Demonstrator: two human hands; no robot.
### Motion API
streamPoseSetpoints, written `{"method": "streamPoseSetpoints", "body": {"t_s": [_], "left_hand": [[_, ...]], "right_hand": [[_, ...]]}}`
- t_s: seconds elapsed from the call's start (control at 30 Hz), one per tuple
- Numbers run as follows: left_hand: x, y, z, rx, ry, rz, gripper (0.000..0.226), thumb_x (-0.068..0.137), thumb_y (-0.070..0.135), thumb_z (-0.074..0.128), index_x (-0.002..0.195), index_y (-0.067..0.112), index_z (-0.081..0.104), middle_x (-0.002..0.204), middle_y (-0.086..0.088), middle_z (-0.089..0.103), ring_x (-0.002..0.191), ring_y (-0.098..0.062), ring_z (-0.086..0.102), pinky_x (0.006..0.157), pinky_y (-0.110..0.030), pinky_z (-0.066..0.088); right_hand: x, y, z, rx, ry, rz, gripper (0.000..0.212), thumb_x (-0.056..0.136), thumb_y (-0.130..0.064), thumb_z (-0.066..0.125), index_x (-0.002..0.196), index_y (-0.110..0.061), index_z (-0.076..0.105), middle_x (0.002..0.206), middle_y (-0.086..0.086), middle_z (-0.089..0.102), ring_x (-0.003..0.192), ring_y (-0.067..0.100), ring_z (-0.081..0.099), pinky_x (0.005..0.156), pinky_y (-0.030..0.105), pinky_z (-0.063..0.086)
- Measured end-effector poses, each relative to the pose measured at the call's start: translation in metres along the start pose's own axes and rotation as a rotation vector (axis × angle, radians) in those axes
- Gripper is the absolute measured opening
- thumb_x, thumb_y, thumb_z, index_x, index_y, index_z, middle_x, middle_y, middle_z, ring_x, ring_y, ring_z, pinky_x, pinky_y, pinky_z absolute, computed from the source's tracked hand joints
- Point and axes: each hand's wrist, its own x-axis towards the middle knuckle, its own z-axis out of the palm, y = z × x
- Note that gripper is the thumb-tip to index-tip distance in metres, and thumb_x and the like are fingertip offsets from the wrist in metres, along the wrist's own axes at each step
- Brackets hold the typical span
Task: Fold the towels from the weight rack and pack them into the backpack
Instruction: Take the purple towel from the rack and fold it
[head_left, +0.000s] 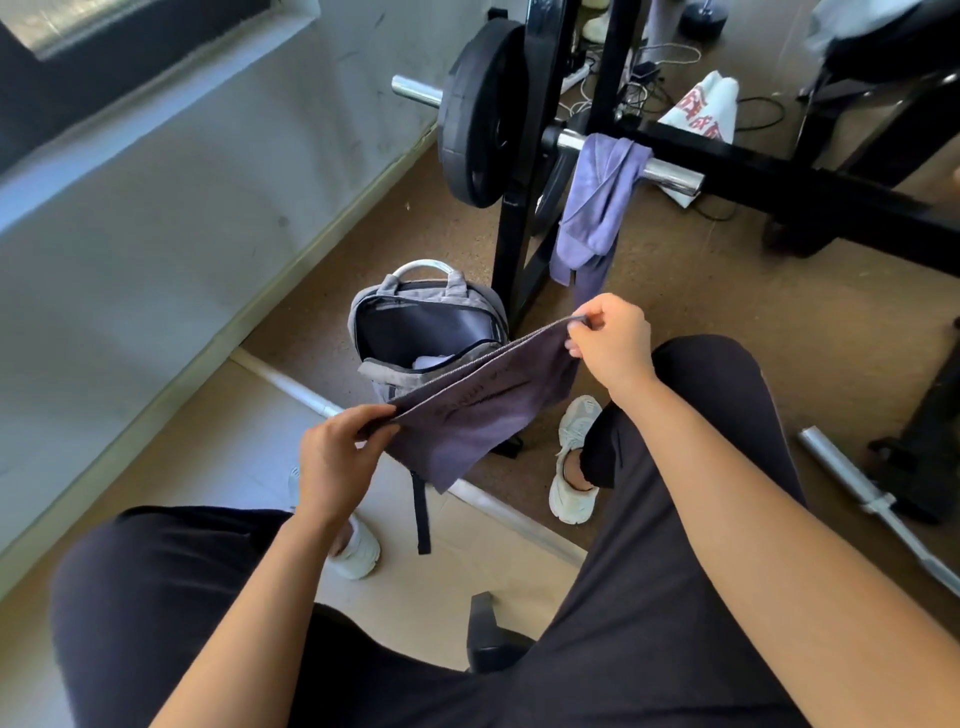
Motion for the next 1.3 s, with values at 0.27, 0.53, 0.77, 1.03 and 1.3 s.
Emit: {"method": "streamPoseSetpoints", "body": {"t_s": [0.27, 0.53, 0.77, 1.03, 1.3], "left_hand": [[0.009, 0.008, -0.018, -0.005, 0.588, -0.032, 0.016, 0.094, 0.018, 0.074, 0.107, 0.010, 0.078, 0.104, -0.004, 0.079, 0.090, -0.019, 0.075, 0.080, -0.026, 0.053], [0.011, -0.012, -0.035, 0.302, -0.155, -0.373, 0.014, 0.096, 0.035, 0.066, 0.098, 0.024, 0.074, 0.089, -0.001, 0.074, 0.090, -0.030, 0.066, 0.066, -0.034, 0.042], [0.014, -0.008, -0.036, -0.113, 0.092, -0.511, 0.024, 0.095, 0.027, 0.070, 0.075, 0.020, 0.059, 0.069, 0.006, 0.060, 0.075, -0.022, 0.056, 0.065, -0.035, 0.038], [0.009, -0.004, -0.033, -0.336, 0.108, -0.559, 0.028, 0.082, 0.044, 0.068, 0.078, 0.016, 0.066, 0.072, -0.009, 0.068, 0.071, -0.032, 0.067, 0.074, -0.056, 0.060], [-0.002, 0.028, -0.027, -0.570, 0.050, -0.601, 0.021, 0.096, 0.014, 0.066, 0.079, 0.007, 0.057, 0.069, -0.007, 0.054, 0.061, -0.016, 0.054, 0.050, -0.024, 0.052]], "right_hand": [[-0.003, -0.004, 0.005, 0.051, -0.045, -0.128, 0.008, 0.088, -0.012, 0.068, 0.096, -0.012, 0.071, 0.086, 0.001, 0.072, 0.082, 0.018, 0.069, 0.074, 0.033, 0.057], [-0.014, 0.009, 0.015, -0.340, -0.528, 0.084, 0.020, 0.080, -0.001, 0.072, 0.072, -0.019, 0.069, 0.076, 0.006, 0.072, 0.076, 0.022, 0.071, 0.062, 0.028, 0.055], [-0.009, 0.007, 0.019, -0.149, -0.279, 0.056, 0.010, 0.084, -0.010, 0.073, 0.080, -0.018, 0.069, 0.078, 0.006, 0.071, 0.081, 0.025, 0.066, 0.071, 0.030, 0.048], [-0.011, 0.010, 0.019, -0.099, -0.214, 0.066, 0.005, 0.085, -0.012, 0.073, 0.086, -0.016, 0.070, 0.079, 0.009, 0.073, 0.080, 0.030, 0.071, 0.078, 0.049, 0.061], [-0.035, -0.016, 0.023, 0.150, -0.269, 0.103, 0.011, 0.087, -0.012, 0.075, 0.082, -0.010, 0.066, 0.067, 0.003, 0.066, 0.054, 0.011, 0.060, 0.046, 0.021, 0.051]]}}
